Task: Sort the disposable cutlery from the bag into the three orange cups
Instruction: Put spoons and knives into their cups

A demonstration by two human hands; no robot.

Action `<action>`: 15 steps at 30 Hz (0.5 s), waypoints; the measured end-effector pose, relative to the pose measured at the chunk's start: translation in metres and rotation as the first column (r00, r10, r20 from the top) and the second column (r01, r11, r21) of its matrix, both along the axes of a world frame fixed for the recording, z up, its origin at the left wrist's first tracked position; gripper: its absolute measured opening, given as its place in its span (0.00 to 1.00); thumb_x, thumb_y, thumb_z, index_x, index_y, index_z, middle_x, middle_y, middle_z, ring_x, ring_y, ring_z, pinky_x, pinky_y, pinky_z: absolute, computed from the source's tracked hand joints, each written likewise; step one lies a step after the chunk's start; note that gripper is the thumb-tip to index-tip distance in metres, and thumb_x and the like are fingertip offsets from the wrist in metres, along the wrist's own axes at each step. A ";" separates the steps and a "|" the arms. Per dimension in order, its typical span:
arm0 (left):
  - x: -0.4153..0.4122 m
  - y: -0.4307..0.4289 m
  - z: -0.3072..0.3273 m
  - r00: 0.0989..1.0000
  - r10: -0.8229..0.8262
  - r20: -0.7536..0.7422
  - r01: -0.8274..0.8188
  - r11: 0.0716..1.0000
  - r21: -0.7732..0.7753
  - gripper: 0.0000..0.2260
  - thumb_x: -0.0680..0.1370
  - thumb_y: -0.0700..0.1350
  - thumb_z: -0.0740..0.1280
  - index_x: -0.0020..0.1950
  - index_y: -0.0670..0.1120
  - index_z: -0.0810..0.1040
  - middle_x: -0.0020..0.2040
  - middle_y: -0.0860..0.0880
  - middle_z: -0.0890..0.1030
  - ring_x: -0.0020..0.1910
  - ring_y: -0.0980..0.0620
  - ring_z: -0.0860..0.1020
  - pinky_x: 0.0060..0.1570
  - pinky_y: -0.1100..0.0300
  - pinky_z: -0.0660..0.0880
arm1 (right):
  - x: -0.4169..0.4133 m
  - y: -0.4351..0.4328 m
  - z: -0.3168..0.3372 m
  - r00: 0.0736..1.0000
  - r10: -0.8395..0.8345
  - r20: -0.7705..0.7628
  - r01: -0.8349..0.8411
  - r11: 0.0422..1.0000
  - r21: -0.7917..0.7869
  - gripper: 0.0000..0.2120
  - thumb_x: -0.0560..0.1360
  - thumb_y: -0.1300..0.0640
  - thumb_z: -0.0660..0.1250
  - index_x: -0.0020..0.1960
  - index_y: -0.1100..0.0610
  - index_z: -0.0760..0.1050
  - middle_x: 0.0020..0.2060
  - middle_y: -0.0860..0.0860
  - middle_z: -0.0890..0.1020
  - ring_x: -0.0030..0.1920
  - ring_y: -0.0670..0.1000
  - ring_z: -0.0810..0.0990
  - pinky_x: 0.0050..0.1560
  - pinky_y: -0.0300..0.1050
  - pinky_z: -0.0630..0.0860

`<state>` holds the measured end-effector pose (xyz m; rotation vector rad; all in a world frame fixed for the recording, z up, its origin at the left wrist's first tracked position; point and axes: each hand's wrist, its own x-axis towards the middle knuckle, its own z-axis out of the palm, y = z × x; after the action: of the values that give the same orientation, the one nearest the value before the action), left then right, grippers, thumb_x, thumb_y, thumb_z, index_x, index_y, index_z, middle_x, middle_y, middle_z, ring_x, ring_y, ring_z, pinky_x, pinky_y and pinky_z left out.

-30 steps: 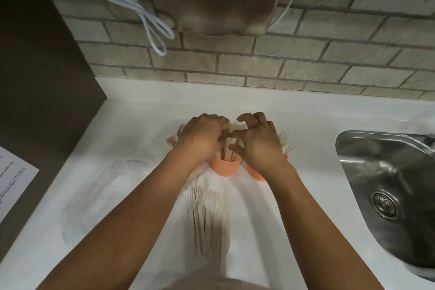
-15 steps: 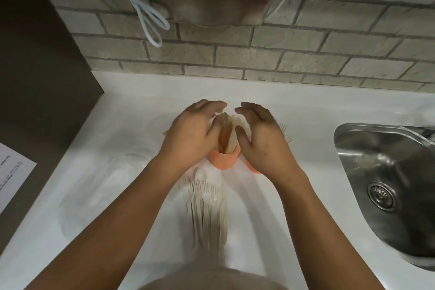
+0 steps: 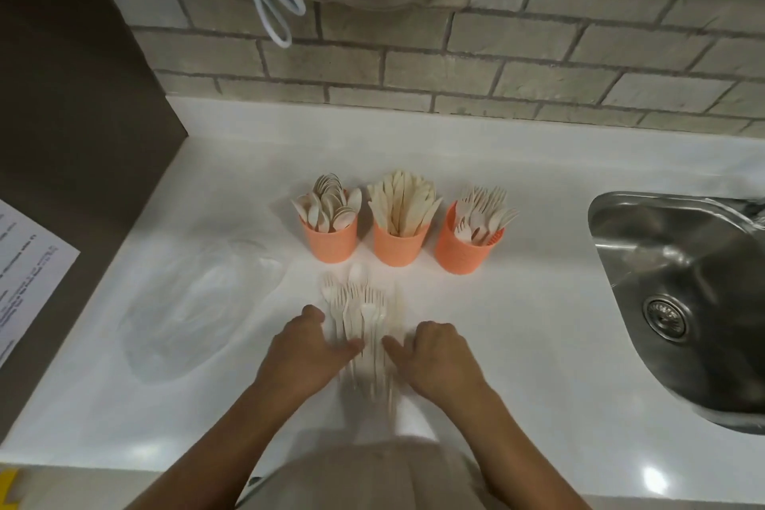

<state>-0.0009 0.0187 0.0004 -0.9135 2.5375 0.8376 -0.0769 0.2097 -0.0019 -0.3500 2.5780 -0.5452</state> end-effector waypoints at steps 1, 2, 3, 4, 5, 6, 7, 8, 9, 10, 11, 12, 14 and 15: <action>0.000 0.002 -0.004 0.999 0.013 -0.030 -0.012 1.000 0.012 0.36 0.70 0.72 0.70 0.69 0.50 0.71 0.51 0.52 0.84 0.46 0.52 0.84 0.50 0.55 0.81 | 0.005 -0.006 -0.005 1.000 0.016 0.012 -0.017 1.000 0.025 0.24 0.76 0.33 0.64 0.43 0.55 0.75 0.40 0.51 0.82 0.42 0.53 0.81 0.43 0.44 0.75; 0.000 0.004 -0.007 0.998 0.023 -0.058 -0.022 0.999 0.024 0.32 0.72 0.69 0.71 0.68 0.50 0.73 0.48 0.53 0.85 0.44 0.54 0.83 0.50 0.56 0.81 | 0.008 -0.011 -0.008 1.000 0.022 0.021 -0.023 0.999 0.033 0.24 0.76 0.33 0.65 0.50 0.56 0.76 0.46 0.52 0.82 0.47 0.55 0.82 0.47 0.45 0.77; 0.000 0.005 -0.009 0.996 0.036 -0.079 -0.033 0.999 0.040 0.28 0.75 0.64 0.73 0.67 0.49 0.75 0.46 0.54 0.85 0.42 0.55 0.83 0.49 0.57 0.80 | 0.010 -0.015 -0.010 1.000 0.018 0.025 -0.019 0.999 0.033 0.24 0.76 0.35 0.66 0.56 0.56 0.75 0.50 0.52 0.82 0.51 0.56 0.83 0.50 0.47 0.79; 0.001 0.005 -0.012 0.994 0.055 -0.097 -0.049 0.997 0.059 0.24 0.76 0.60 0.73 0.66 0.49 0.76 0.45 0.54 0.85 0.41 0.56 0.83 0.48 0.59 0.80 | 0.011 -0.017 -0.011 1.000 0.014 0.020 -0.014 0.999 0.029 0.24 0.77 0.37 0.67 0.58 0.57 0.73 0.52 0.53 0.81 0.53 0.57 0.82 0.52 0.48 0.79; 0.001 0.005 -0.013 0.991 0.075 -0.114 -0.066 0.995 0.076 0.21 0.77 0.57 0.74 0.65 0.49 0.77 0.45 0.54 0.85 0.41 0.56 0.83 0.48 0.59 0.79 | 0.010 -0.017 -0.011 1.000 0.011 0.018 -0.011 1.000 0.026 0.24 0.77 0.38 0.67 0.59 0.58 0.72 0.52 0.53 0.81 0.53 0.57 0.82 0.52 0.48 0.79; 0.001 0.005 -0.013 0.987 0.091 -0.134 -0.081 0.993 0.084 0.18 0.77 0.55 0.74 0.63 0.49 0.78 0.45 0.54 0.84 0.40 0.56 0.83 0.47 0.60 0.79 | 0.009 -0.017 -0.012 1.000 0.011 0.016 -0.011 1.000 0.018 0.22 0.78 0.40 0.67 0.58 0.58 0.72 0.52 0.54 0.81 0.52 0.57 0.82 0.52 0.48 0.79; 0.001 0.005 -0.013 0.983 0.102 -0.150 -0.091 0.992 0.084 0.15 0.77 0.53 0.75 0.60 0.49 0.79 0.45 0.54 0.84 0.40 0.55 0.82 0.46 0.61 0.78 | 0.008 -0.015 -0.013 1.000 0.011 0.022 -0.011 1.000 0.009 0.21 0.78 0.40 0.68 0.57 0.58 0.72 0.50 0.54 0.81 0.51 0.57 0.82 0.50 0.48 0.79; 0.001 0.005 -0.011 0.981 0.108 -0.162 -0.096 0.992 0.080 0.13 0.76 0.52 0.75 0.57 0.49 0.79 0.44 0.54 0.83 0.40 0.55 0.82 0.45 0.61 0.77 | 0.007 -0.014 -0.014 0.999 0.005 0.031 -0.005 1.000 -0.005 0.20 0.78 0.41 0.68 0.54 0.58 0.72 0.49 0.54 0.81 0.49 0.56 0.82 0.48 0.47 0.78; 0.000 0.006 -0.010 0.980 0.105 -0.168 -0.095 0.993 0.071 0.11 0.76 0.51 0.76 0.53 0.49 0.79 0.42 0.54 0.83 0.40 0.54 0.81 0.45 0.60 0.77 | 0.006 -0.012 -0.015 0.999 -0.006 0.042 0.006 1.000 -0.017 0.19 0.77 0.42 0.68 0.52 0.57 0.72 0.47 0.53 0.81 0.47 0.55 0.82 0.45 0.46 0.77; 0.000 0.007 -0.008 0.981 0.098 -0.170 -0.089 0.994 0.060 0.10 0.76 0.50 0.75 0.50 0.48 0.79 0.41 0.53 0.82 0.40 0.53 0.81 0.45 0.59 0.78 | 0.006 -0.010 -0.016 0.999 -0.014 0.052 0.015 0.999 -0.029 0.17 0.77 0.42 0.68 0.51 0.57 0.72 0.46 0.53 0.81 0.46 0.55 0.81 0.43 0.45 0.75; -0.001 0.008 -0.007 0.981 0.090 -0.170 -0.082 0.995 0.053 0.09 0.76 0.50 0.75 0.48 0.47 0.79 0.40 0.52 0.82 0.40 0.52 0.81 0.46 0.57 0.79 | 0.006 -0.009 -0.016 0.998 -0.021 0.058 0.024 0.999 -0.043 0.17 0.77 0.43 0.68 0.49 0.57 0.72 0.45 0.52 0.81 0.44 0.54 0.81 0.42 0.44 0.73; -0.001 0.009 -0.006 0.982 0.086 -0.169 -0.080 0.996 0.046 0.09 0.76 0.49 0.74 0.46 0.45 0.79 0.39 0.51 0.82 0.39 0.51 0.81 0.46 0.56 0.80 | 0.007 -0.007 -0.017 0.998 -0.032 0.060 0.036 0.997 -0.062 0.16 0.77 0.44 0.68 0.48 0.57 0.72 0.44 0.52 0.81 0.43 0.53 0.80 0.41 0.44 0.73; 0.000 0.008 -0.005 0.980 0.095 -0.177 -0.089 0.995 0.043 0.09 0.79 0.48 0.70 0.46 0.43 0.77 0.39 0.48 0.81 0.39 0.49 0.80 0.44 0.53 0.80 | 0.009 -0.004 -0.016 0.996 -0.067 0.056 0.073 0.989 -0.129 0.15 0.78 0.47 0.68 0.48 0.59 0.73 0.42 0.52 0.80 0.40 0.51 0.79 0.39 0.44 0.74; 0.002 0.007 -0.005 0.976 0.112 -0.189 -0.103 0.993 0.058 0.09 0.80 0.48 0.68 0.46 0.42 0.76 0.40 0.46 0.81 0.39 0.48 0.80 0.42 0.53 0.78 | 0.011 -0.003 -0.015 0.995 -0.086 0.045 0.093 0.981 -0.168 0.14 0.78 0.48 0.69 0.49 0.59 0.73 0.42 0.52 0.80 0.41 0.52 0.79 0.40 0.44 0.75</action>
<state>0.0013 0.0260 -0.0048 -1.0070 2.6354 1.0620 -0.0657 0.2068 -0.0173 -0.2783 2.5265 -0.8000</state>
